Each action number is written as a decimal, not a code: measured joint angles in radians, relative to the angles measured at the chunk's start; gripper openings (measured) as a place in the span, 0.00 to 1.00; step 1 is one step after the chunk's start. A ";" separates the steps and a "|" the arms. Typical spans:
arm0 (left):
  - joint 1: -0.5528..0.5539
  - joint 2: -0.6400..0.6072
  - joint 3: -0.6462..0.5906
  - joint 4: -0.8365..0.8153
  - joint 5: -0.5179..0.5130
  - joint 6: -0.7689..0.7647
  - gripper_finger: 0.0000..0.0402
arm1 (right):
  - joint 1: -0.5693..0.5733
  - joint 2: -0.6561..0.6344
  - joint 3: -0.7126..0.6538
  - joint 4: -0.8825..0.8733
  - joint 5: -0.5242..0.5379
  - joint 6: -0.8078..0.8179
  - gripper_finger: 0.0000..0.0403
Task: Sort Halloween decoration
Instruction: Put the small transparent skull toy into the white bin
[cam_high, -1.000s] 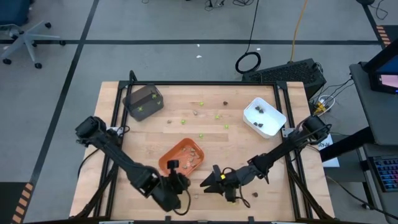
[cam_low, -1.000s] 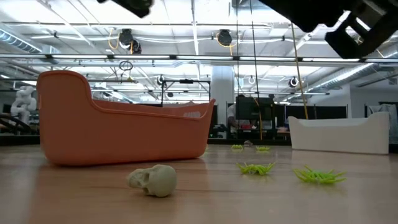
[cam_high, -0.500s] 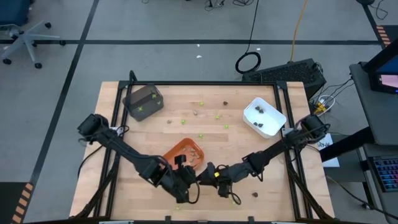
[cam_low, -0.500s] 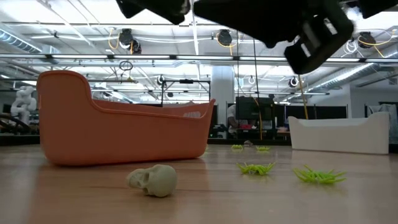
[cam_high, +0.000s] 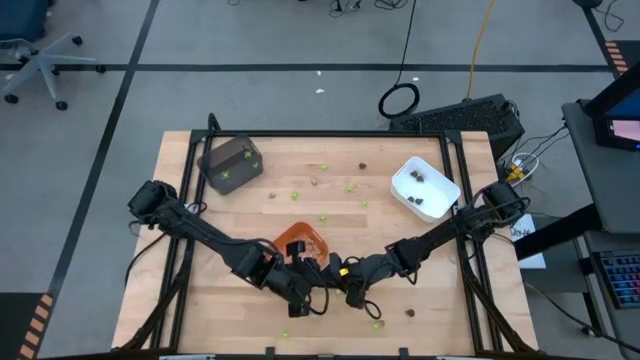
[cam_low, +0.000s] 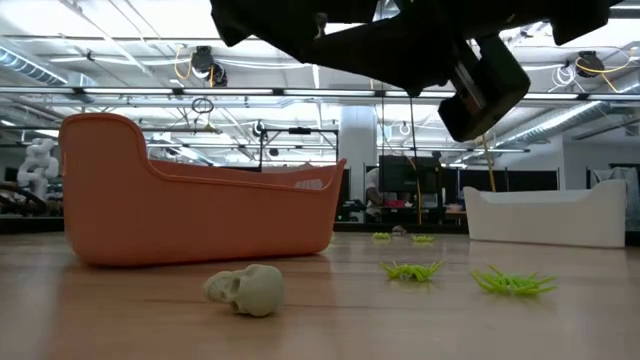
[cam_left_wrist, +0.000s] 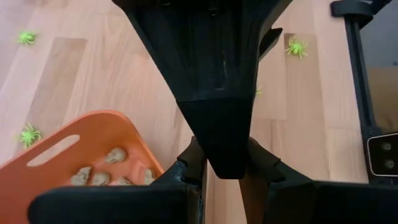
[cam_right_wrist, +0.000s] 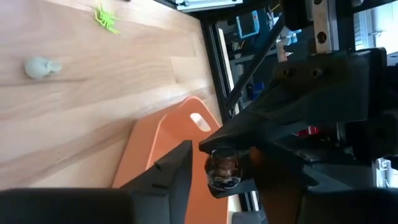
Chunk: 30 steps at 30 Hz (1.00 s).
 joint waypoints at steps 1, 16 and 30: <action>0.004 0.000 0.000 -0.001 0.006 0.000 0.14 | -0.002 0.000 0.000 -0.001 -0.006 -0.001 0.34; 0.016 0.000 0.000 0.013 0.045 0.001 0.14 | -0.004 -0.001 -0.001 0.000 -0.016 -0.006 0.20; 0.015 0.000 0.002 0.060 0.005 0.002 0.43 | -0.004 0.001 -0.001 0.000 -0.008 0.066 0.12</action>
